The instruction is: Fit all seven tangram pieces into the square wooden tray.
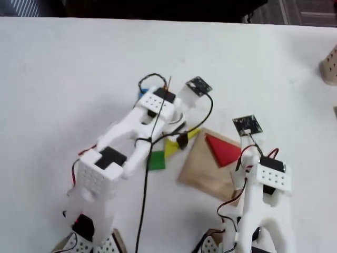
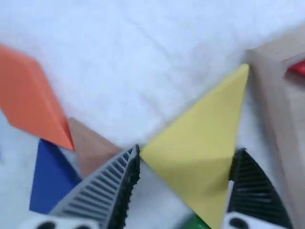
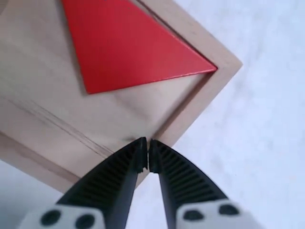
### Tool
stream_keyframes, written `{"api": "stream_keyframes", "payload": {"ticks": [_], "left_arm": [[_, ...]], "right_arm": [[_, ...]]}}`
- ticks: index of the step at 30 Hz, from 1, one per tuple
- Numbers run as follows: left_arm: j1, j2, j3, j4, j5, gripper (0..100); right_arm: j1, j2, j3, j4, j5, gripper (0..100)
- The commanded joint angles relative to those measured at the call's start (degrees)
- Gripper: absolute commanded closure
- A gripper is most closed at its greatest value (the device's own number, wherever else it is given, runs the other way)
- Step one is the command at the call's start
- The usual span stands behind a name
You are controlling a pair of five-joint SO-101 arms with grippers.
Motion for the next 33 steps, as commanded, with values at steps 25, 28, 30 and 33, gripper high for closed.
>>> {"api": "stream_keyframes", "payload": {"ticks": [25,28,30,33], "left_arm": [[6.20,-17.98,12.57,-2.46,0.00,82],[6.29,-22.02,17.49,-4.57,0.00,82],[5.41,-25.80,20.04,-4.40,0.00,82],[2.68,-33.10,24.70,-4.48,0.09,82]], "right_arm": [[-0.40,-0.84,0.09,-1.54,0.53,98.1],[-0.40,-0.84,0.09,-1.54,0.53,98.1],[-0.40,-0.84,0.09,-1.54,0.44,98.1],[-0.40,-0.84,0.00,-1.54,0.44,98.1]]}}
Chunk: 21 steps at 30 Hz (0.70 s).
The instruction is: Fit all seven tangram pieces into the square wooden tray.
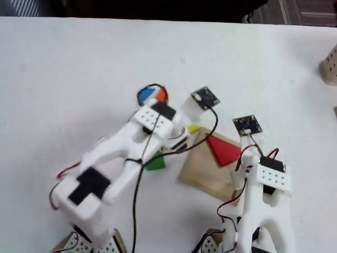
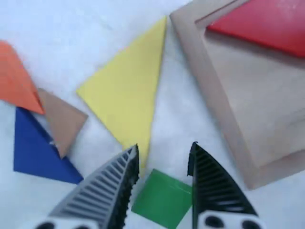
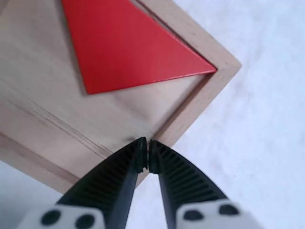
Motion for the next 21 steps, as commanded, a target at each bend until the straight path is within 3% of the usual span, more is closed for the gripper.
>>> {"api": "stream_keyframes", "payload": {"ticks": [1,7,10,12,15,19,21], "left_arm": [[-3.82,-13.67,5.36,-1.49,-0.18,82],[-12.18,-30.99,17.67,-1.58,-0.09,82],[-16.66,-39.16,23.74,-1.58,4.04,82],[-20.53,-43.47,27.25,-1.58,7.65,82],[-27.47,-47.78,32.18,-1.58,12.48,82],[-36.26,-49.01,37.98,-5.36,18.02,83],[-40.22,-48.92,40.44,-9.23,18.46,88]], "right_arm": [[-0.40,-0.84,-0.09,-1.27,0.18,98.1],[-2.68,-0.75,-5.89,0.22,0.70,98.0],[-5.41,-0.31,-13.80,7.34,5.19,93.6],[-7.78,-0.22,-19.34,11.56,3.69,90.2],[-11.21,-0.13,-26.37,14.90,1.76,93.3],[-17.36,-0.13,-29.71,13.76,-0.18,97.9],[-19.91,-0.13,-30.07,10.95,-3.60,97.8]]}}
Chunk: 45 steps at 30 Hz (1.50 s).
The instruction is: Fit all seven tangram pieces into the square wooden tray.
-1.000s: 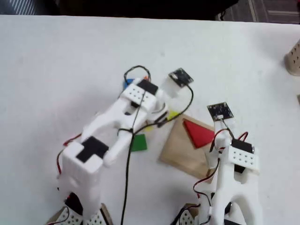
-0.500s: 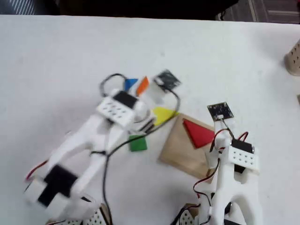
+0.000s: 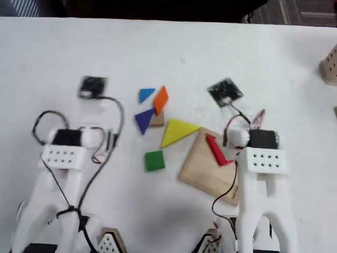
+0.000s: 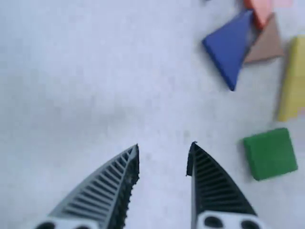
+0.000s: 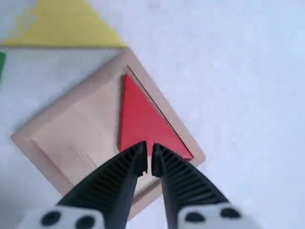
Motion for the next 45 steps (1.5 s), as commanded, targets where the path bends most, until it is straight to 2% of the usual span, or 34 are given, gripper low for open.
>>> {"api": "stream_keyframes", "payload": {"ticks": [1,2,6,11,21,24,33,45], "left_arm": [[-9.19,-2.24,3.87,-8.88,2.81,93],[-10.33,-2.24,4.92,-10.64,2.90,98],[-11.21,-2.24,7.03,-13.54,3.16,97],[-11.38,-2.15,7.47,-14.77,3.16,98],[-11.12,-2.15,10.20,-19.87,3.25,98],[-11.12,-2.15,10.20,-19.87,3.25,98],[-11.12,-2.15,10.37,-19.87,3.25,98],[-11.12,-2.15,10.46,-19.96,3.25,98]], "right_arm": [[-4.18,0.13,-3.43,-4.62,-5.63,97.8],[-4.97,0.92,-3.34,-6.37,-7.47,97.8],[-7.08,9.63,-3.87,-14.73,-12.66,97.9],[-9.10,25.89,-8.53,-23.96,-13.36,97.9],[-8.92,54.11,-31.74,-20.62,-12.84,97.9],[-9.45,58.42,-35.52,-16.66,-9.41,97.9],[-9.10,58.95,-35.60,-5.49,-3.34,97.9],[-11.30,39.25,-16.00,-8.31,-2.02,97.9]]}}
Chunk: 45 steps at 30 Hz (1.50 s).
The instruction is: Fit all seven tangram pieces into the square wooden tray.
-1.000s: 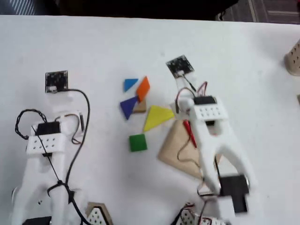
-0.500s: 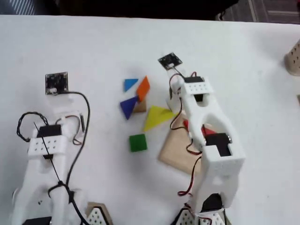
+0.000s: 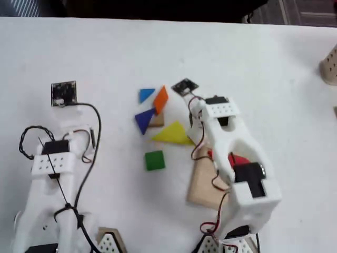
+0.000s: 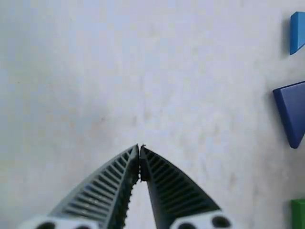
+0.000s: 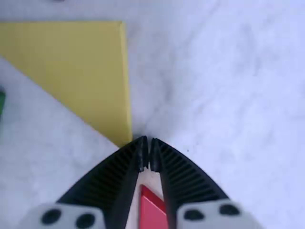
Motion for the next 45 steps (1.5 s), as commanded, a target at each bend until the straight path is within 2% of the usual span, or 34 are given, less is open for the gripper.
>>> {"api": "stream_keyframes", "payload": {"ticks": [1,5,10,16,20,26,32,35,38,41,45], "left_arm": [[-0.57,-1.89,-0.18,-1.41,0.44,98],[-0.57,-1.89,-0.18,-1.41,0.35,98],[-0.84,-1.89,-0.18,-1.41,0.35,98],[-0.92,-1.89,0.00,-2.46,0.00,98],[-2.95,-1.89,1.23,-5.71,-0.09,98],[-6.37,-1.54,1.41,-8.35,-0.09,98],[-6.37,6.81,-2.11,-9.58,-0.09,98],[-6.64,12.53,-5.71,-9.41,-0.09,98],[-7.60,16.04,-8.00,-9.41,-0.09,98],[-7.52,16.66,-8.35,-9.41,-0.09,98],[-7.43,16.66,-8.35,-9.41,-0.09,98]], "right_arm": [[-0.75,-8.75,2.99,-0.31,0.79,97.9],[-0.31,-12.62,2.73,-0.22,2.64,97.1],[-2.77,-11.91,-1.23,3.12,10.99,82.1],[-5.32,-6.02,-5.89,7.96,33.05,74.4],[-6.11,-2.07,-8.70,10.24,41.41,68.3],[-10.33,1.80,-15.21,10.77,39.74,67.7],[-13.93,7.25,-19.52,9.98,36.22,67.6],[-14.11,10.86,-21.54,9.80,34.64,67.6],[-14.11,13.14,-22.86,7.08,29.98,67.6],[-13.93,13.85,-23.30,4.53,26.55,67.6],[-13.93,13.93,-23.21,3.91,25.58,67.6]]}}
